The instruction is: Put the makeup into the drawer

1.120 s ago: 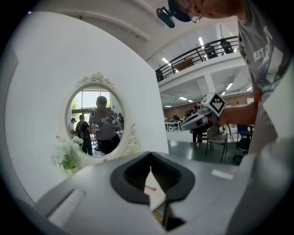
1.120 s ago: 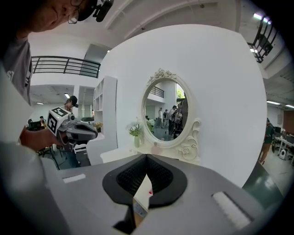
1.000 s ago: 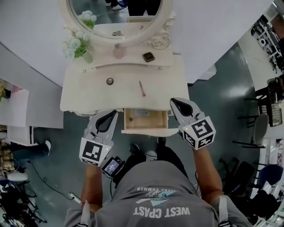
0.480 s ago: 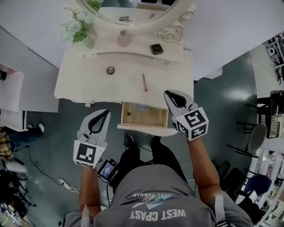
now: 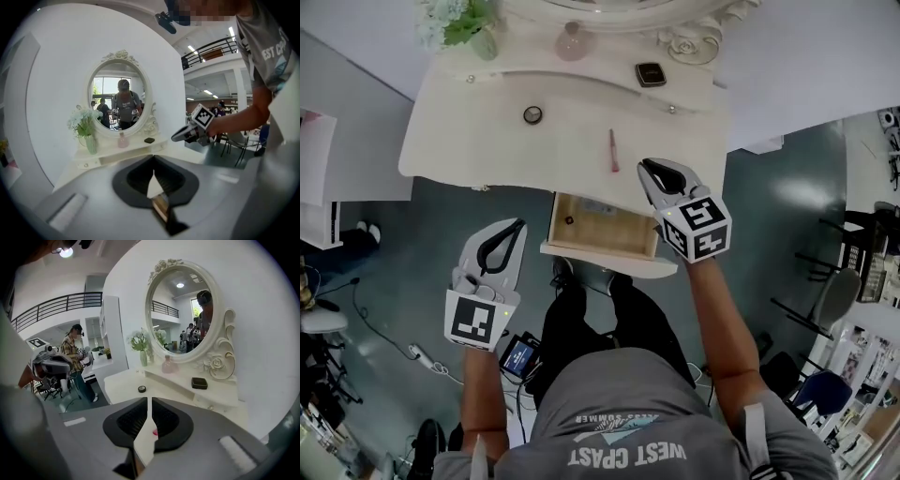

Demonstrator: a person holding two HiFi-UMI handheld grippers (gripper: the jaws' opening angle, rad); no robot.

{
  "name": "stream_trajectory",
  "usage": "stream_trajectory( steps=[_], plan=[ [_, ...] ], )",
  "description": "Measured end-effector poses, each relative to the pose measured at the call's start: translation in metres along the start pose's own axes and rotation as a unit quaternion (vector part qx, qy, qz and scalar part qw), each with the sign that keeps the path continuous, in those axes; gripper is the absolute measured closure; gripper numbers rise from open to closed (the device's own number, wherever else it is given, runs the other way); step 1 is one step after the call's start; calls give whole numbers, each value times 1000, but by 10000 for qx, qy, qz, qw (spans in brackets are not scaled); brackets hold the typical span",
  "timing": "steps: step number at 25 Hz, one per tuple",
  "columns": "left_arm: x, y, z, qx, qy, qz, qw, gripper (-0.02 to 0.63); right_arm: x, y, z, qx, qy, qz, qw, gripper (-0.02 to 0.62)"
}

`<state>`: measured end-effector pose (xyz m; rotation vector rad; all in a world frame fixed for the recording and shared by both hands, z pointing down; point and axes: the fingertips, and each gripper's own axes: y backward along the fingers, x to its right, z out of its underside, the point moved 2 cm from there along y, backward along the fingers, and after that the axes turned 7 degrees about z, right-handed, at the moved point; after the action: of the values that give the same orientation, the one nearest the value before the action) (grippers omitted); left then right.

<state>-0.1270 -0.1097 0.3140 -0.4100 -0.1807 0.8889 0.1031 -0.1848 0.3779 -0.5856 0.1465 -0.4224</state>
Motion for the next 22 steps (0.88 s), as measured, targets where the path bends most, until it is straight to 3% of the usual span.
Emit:
stream_trajectory(
  steps=[22],
  plan=[
    [-26, -56, 65, -296, 353, 15, 9989, 604, 17, -130, 104, -1199, -79, -93, 9927, 526]
  ],
)
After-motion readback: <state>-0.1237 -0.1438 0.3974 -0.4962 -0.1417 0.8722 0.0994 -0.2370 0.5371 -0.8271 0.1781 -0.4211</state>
